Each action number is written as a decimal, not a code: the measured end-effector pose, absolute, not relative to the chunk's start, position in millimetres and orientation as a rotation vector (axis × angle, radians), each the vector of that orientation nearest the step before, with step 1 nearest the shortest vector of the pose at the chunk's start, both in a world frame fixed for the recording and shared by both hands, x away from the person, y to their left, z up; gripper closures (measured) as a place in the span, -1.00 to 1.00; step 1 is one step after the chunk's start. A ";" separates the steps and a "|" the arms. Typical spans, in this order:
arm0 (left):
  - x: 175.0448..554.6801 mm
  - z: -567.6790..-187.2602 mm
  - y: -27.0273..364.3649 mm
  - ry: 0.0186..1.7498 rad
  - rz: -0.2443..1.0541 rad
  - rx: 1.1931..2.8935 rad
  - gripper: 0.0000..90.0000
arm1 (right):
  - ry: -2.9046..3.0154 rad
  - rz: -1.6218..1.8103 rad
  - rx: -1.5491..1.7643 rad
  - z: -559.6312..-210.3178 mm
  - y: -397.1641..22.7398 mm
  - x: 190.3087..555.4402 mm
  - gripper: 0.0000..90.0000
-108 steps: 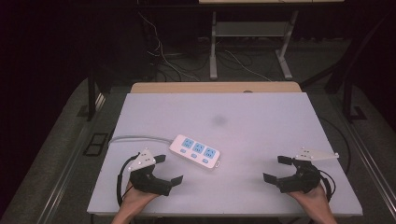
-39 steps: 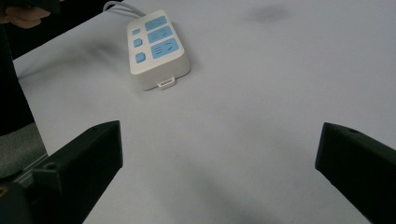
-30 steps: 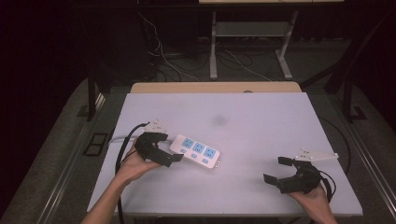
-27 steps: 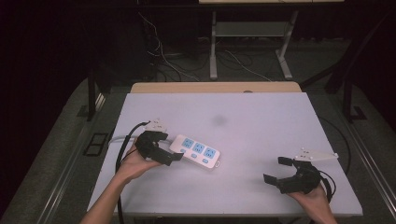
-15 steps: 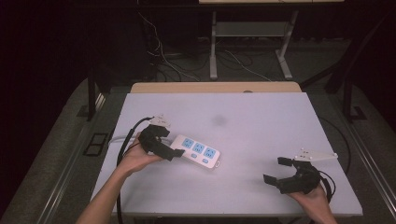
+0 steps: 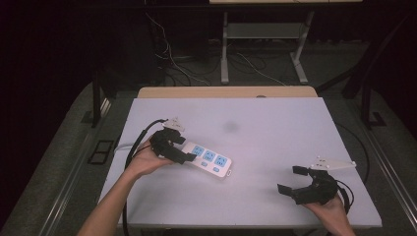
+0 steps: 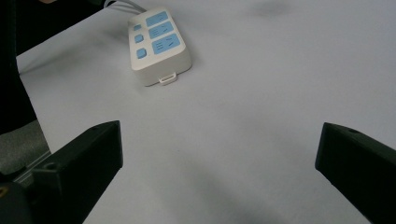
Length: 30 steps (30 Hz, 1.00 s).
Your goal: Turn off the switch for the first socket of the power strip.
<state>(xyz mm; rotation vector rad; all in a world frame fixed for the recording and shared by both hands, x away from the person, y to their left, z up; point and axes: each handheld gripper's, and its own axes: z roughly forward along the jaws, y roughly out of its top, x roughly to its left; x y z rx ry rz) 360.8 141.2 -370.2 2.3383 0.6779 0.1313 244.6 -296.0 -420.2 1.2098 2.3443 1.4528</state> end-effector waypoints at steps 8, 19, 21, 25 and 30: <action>366.1 -374.8 140.5 0.659 0.109 2.357 0.37 | 2.352 1.450 1.211 -420.1 -295.0 244.0 -0.99; 372.8 -384.4 136.8 0.659 0.036 2.398 0.97 | 2.362 1.443 1.203 -420.2 -294.7 244.0 -0.99; 373.3 -385.8 135.5 0.659 0.032 2.404 0.98 | 2.363 1.442 1.202 -420.3 -294.8 244.0 -0.99; 374.9 -389.5 132.4 0.654 0.027 2.424 0.98 | 2.363 1.441 1.201 -420.3 -294.9 244.0 -0.99; 376.3 -393.4 128.9 0.654 0.024 2.439 0.98 | 2.366 1.440 1.199 -420.5 -294.7 243.9 -0.99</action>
